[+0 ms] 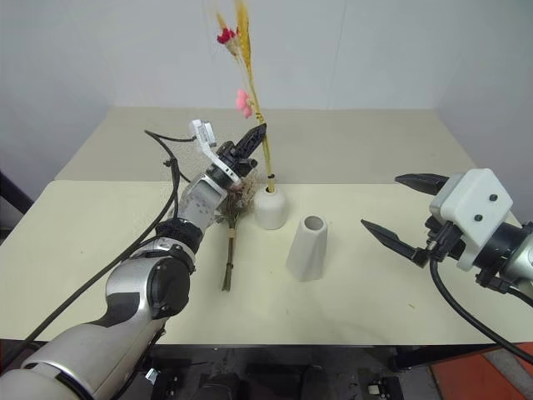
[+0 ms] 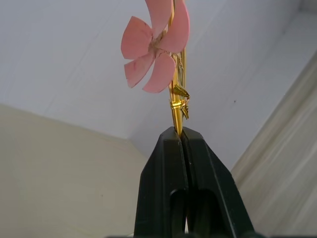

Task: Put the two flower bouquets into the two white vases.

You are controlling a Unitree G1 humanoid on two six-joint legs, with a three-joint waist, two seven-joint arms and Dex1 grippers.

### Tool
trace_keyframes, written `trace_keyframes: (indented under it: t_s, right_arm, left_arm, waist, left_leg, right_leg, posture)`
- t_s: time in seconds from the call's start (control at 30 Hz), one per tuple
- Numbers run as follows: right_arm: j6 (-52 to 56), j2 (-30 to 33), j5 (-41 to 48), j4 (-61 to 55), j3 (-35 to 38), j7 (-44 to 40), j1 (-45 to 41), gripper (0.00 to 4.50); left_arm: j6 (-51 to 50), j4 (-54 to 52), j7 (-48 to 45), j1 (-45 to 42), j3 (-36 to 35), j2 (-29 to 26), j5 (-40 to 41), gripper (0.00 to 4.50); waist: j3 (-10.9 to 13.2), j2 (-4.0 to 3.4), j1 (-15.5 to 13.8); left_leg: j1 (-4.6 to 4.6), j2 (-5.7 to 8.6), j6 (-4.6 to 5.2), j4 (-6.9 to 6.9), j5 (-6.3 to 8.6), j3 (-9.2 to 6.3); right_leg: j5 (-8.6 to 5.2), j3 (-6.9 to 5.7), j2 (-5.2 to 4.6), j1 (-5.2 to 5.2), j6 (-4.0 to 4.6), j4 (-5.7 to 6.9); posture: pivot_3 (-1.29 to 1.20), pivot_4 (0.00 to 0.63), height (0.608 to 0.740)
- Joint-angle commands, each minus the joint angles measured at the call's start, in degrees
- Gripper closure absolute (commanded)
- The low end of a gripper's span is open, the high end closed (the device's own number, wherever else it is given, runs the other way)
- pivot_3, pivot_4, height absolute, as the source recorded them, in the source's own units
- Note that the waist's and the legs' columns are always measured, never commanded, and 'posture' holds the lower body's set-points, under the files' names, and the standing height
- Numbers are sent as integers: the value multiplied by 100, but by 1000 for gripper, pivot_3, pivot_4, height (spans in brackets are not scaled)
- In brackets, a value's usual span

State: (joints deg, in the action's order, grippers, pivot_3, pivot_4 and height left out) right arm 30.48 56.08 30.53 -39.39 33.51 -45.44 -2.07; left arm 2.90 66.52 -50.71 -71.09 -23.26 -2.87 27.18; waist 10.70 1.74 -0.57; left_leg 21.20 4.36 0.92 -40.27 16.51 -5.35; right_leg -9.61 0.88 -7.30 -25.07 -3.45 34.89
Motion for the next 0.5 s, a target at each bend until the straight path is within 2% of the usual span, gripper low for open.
trace_keyframes:
  t_s: [0.03,0.5]
  right_arm:
    - [-92,-13,-10,-69,60,93,-99,0]
    - [-100,-48,28,-75,94,81,-63,0]
  left_arm:
    - [303,-350,-264,47,291,-33,-237,4486]
    - [505,-482,-421,352,612,-40,-515,4486]
  waist:
    - [0,0,1]
    - [0,0,-3]
  left_leg:
    - [0,0,0,0,0,0]
    - [-1,-1,1,0,0,0]
  right_leg:
    - [0,0,0,0,0,0]
    - [0,0,0,0,0,0]
  posture:
    - [0,150,740]
    - [0,150,740]
